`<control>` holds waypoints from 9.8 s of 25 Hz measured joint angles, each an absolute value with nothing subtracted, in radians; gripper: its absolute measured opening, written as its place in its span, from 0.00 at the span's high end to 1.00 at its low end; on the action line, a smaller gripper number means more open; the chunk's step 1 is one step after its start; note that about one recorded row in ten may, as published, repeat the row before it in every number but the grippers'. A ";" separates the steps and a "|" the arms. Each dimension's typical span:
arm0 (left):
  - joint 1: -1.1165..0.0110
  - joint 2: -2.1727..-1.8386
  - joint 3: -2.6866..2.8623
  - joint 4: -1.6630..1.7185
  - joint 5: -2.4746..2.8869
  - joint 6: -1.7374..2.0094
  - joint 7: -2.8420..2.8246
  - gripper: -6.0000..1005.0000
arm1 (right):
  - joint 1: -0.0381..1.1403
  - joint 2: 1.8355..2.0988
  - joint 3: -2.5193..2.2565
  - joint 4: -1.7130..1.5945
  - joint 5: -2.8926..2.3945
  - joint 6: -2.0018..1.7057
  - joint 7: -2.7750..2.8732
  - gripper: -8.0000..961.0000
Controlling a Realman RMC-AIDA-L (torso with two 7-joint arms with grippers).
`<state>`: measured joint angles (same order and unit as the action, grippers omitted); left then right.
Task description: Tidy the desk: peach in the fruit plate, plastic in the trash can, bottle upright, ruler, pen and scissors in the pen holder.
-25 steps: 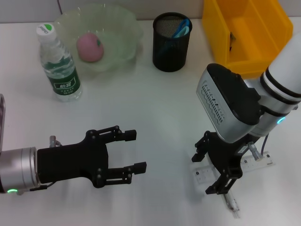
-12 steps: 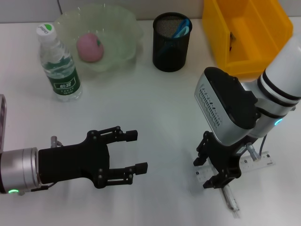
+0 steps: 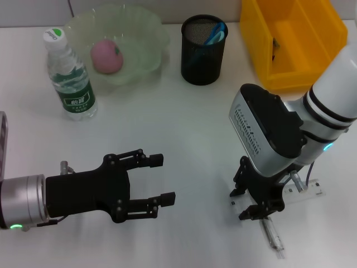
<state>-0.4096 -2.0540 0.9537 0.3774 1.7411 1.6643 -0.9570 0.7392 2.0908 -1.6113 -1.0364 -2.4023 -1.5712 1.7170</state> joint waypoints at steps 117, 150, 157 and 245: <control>-0.469 -2.080 0.819 -0.040 1.346 1.486 -0.566 0.22 | 0.968 2.091 -0.859 -0.147 -1.009 -0.923 0.824 0.60; -0.469 -2.080 0.821 -0.040 1.348 1.494 -0.566 0.22 | 1.003 2.092 -0.910 -0.152 -1.004 -0.842 0.796 0.48; -0.470 -2.080 0.821 -0.040 1.348 1.494 -0.566 0.22 | 1.001 2.092 -0.913 -0.152 -1.003 -0.853 0.796 0.30; -0.381 -2.069 1.132 0.244 1.423 1.499 -0.804 0.22 | 0.816 2.085 -1.542 -1.194 -2.553 -1.878 0.862 0.18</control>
<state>-0.3806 -2.0694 1.1323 0.2438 1.4225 1.4992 -0.8037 0.8162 2.0847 -1.5423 -1.1937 -2.5534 -1.8783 0.8621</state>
